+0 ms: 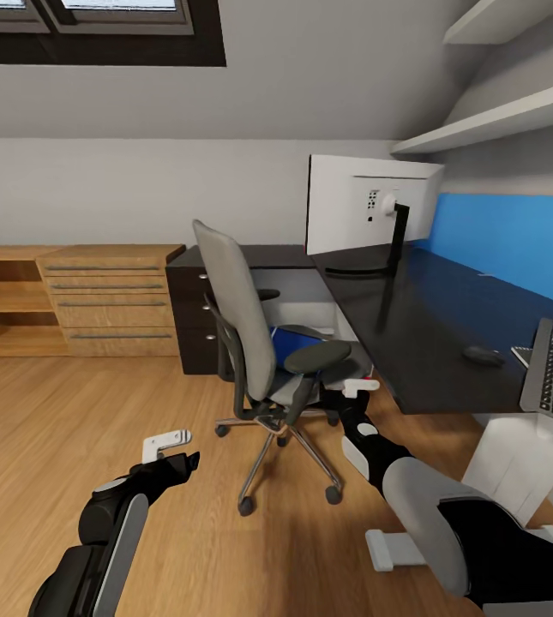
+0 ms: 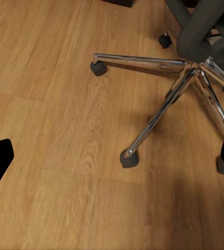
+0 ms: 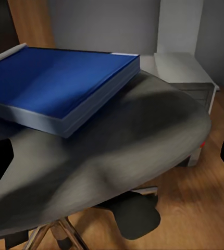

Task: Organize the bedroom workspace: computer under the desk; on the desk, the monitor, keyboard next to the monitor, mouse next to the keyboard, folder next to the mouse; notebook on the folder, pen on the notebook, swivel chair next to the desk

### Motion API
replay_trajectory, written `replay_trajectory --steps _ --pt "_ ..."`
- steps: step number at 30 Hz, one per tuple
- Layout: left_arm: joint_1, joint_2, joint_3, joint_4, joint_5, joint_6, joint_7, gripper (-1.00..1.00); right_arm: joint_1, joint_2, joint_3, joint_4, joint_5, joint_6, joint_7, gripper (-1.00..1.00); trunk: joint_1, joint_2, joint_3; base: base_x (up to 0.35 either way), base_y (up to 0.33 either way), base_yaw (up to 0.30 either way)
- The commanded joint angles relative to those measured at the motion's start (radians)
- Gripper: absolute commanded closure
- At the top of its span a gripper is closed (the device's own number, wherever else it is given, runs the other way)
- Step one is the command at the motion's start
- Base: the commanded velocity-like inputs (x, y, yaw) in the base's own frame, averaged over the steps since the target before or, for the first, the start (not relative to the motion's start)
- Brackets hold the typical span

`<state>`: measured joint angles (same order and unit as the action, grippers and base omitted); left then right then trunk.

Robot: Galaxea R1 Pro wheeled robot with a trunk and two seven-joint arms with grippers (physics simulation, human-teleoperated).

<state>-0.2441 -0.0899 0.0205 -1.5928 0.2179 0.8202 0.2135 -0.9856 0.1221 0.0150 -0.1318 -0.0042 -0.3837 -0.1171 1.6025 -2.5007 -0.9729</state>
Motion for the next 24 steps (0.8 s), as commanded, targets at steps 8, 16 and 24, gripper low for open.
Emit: replay_trajectory --steps 8,16,24 --pt "0.0 -0.001 0.001 -0.001 0.011 0.005 0.007 -1.0 -0.001 0.001 0.002 0.001 0.0 -0.003 -0.004 -1.0 0.0 0.0 0.0 0.0 0.0 0.024" --pt "-0.001 -0.001 0.001 -0.001 0.011 0.005 0.007 -1.0 -0.001 0.002 0.003 0.001 0.0 -0.003 -0.004 -1.0 0.0 0.0 0.007 0.0 0.0 0.184" --pt "0.0 0.0 0.002 -0.001 0.01 0.004 0.007 -1.0 -0.001 0.003 0.003 0.001 0.0 -0.003 -0.004 -1.0 0.0 0.0 0.015 0.0 0.0 0.208"
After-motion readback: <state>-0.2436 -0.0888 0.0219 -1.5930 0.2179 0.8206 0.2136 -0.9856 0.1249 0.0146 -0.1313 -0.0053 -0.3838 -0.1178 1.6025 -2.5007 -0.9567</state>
